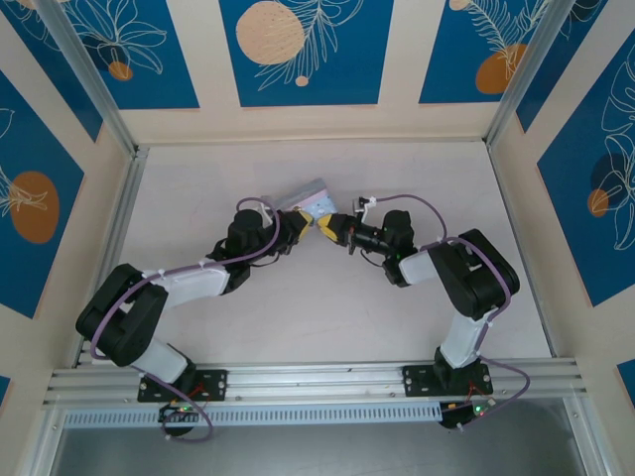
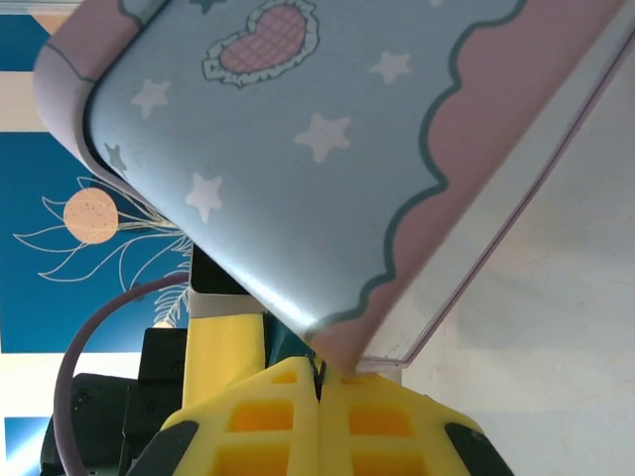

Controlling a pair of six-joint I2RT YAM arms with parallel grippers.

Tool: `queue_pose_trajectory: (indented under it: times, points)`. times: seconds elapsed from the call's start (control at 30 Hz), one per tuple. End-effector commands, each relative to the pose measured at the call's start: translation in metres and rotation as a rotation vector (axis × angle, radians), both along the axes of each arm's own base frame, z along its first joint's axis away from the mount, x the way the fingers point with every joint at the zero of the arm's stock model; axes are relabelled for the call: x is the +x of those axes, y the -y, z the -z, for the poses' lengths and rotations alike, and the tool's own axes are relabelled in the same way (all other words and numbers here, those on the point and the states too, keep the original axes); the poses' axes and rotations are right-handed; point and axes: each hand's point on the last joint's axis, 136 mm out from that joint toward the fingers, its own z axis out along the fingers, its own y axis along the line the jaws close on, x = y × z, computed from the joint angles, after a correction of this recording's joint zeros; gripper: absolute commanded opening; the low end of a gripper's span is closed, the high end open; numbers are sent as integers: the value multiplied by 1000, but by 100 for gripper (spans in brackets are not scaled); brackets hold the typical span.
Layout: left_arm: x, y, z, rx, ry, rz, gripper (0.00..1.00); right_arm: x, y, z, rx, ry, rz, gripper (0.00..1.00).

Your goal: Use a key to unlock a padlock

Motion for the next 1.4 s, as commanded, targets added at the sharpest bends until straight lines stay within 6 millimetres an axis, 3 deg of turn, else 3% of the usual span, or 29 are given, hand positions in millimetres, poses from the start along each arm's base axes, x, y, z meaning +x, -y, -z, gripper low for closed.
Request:
queue_pose_trajectory:
  times: [0.0,0.33,0.5,0.67,0.87,1.27,1.37]
  points:
    - [-33,37,-56,-124,156,218,0,5,-18,3,-26,-5,-11,0]
    - [-36,51,-43,-129,133,242,0,3,-50,-9,-22,-6,-64,0]
    - [-35,47,-34,-100,114,214,0,12,-32,0,-21,-28,-16,0]
    - [-31,30,-16,-16,82,132,0,12,-10,8,-24,-50,31,19]
    - [-27,21,-6,24,65,87,0,4,9,15,-43,-71,64,57]
    - [-27,17,4,67,67,87,0,-21,24,25,-77,-97,60,57]
    - [-26,16,7,79,63,81,0,-32,28,34,-111,-120,39,62]
